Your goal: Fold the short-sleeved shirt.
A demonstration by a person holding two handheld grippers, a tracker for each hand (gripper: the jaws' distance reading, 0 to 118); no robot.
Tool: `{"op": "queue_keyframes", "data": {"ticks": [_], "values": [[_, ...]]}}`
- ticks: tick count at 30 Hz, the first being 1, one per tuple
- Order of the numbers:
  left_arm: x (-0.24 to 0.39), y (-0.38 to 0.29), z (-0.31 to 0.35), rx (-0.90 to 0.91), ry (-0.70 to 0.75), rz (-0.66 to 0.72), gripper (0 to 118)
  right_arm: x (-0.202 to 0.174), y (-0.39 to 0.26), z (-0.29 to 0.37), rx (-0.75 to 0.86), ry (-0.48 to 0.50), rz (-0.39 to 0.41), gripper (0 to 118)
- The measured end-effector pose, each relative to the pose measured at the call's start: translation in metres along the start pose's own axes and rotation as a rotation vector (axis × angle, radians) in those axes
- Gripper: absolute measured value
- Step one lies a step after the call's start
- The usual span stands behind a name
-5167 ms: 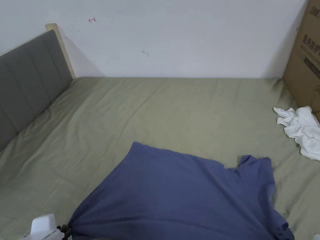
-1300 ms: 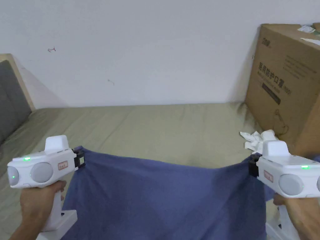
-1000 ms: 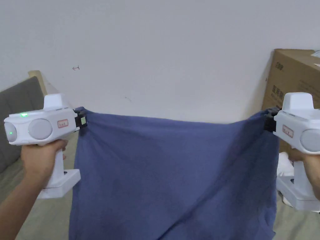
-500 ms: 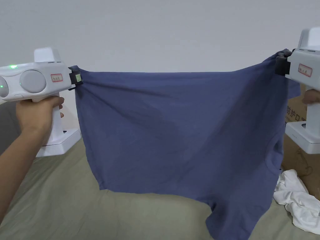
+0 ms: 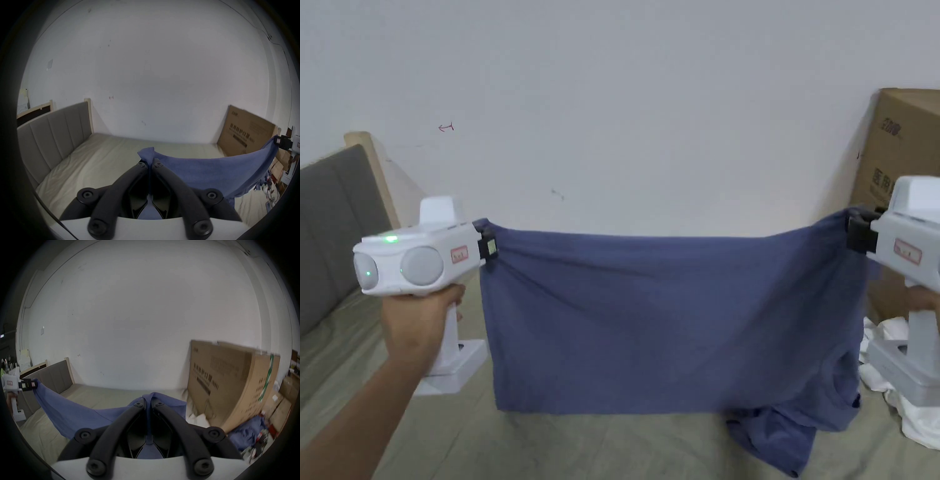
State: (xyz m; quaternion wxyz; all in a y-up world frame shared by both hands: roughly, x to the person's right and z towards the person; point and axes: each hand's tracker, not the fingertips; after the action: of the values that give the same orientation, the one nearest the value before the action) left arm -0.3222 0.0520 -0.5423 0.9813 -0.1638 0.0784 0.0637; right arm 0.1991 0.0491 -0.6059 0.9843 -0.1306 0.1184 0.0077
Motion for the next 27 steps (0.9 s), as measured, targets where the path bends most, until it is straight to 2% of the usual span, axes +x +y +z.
{"op": "queue_keyframes", "data": {"ticks": [6,14,16,21,27], "values": [[-0.012,-0.082,0.007,-0.106,-0.018,0.027,0,-0.001,-0.09,0.022,-0.106,0.028,-0.09,2],[-0.048,-0.195,0.062,-0.29,0.021,0.082,0,-0.012,-0.201,0.115,-0.261,0.087,-0.178,2],[-0.053,-0.221,0.086,-0.337,0.037,0.086,0,-0.015,-0.224,0.146,-0.3,0.105,-0.225,2],[-0.067,-0.273,0.141,-0.406,0.055,0.09,0,-0.037,-0.263,0.215,-0.363,0.111,-0.222,2],[-0.074,-0.323,0.198,-0.476,0.077,0.081,0,-0.046,-0.301,0.276,-0.459,0.104,-0.234,2]]}}
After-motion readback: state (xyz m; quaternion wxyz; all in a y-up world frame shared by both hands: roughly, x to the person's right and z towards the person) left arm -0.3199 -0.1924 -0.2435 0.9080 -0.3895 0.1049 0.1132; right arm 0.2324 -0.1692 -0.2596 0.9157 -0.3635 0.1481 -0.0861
